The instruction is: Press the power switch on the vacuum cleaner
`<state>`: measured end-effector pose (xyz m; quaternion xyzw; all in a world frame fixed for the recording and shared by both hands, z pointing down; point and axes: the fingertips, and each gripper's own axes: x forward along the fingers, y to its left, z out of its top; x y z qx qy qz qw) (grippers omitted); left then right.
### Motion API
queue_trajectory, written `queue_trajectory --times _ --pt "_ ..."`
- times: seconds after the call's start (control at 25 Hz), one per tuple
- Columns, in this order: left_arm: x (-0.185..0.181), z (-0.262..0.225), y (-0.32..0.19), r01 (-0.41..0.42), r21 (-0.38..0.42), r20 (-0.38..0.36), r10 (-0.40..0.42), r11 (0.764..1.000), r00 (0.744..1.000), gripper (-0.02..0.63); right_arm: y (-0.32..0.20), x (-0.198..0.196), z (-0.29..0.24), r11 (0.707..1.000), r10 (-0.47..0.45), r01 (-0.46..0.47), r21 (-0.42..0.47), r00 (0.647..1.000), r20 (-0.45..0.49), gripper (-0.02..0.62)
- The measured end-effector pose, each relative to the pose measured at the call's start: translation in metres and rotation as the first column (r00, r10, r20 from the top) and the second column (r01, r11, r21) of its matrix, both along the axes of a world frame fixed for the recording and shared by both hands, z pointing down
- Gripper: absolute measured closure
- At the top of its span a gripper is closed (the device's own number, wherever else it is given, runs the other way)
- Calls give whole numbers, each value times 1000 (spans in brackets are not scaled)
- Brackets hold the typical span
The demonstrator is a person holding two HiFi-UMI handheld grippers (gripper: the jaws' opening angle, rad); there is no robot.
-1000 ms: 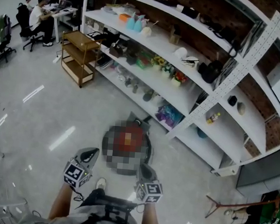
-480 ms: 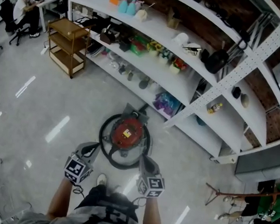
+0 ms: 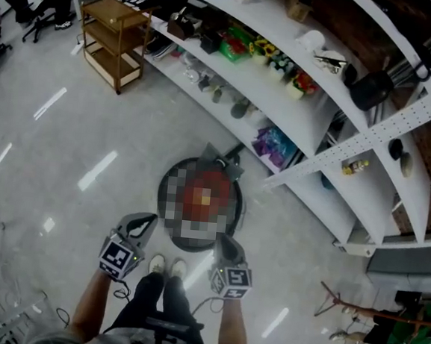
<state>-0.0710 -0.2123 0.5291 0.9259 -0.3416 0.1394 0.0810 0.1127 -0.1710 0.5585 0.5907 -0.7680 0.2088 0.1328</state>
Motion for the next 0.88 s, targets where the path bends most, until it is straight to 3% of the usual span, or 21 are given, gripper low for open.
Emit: queue_trajectory --times 0.88 --pt "25 149 -45 32 -109 -2 -33 993 999 600 -58 10 168 989 -77 77 -125 997 9 583"
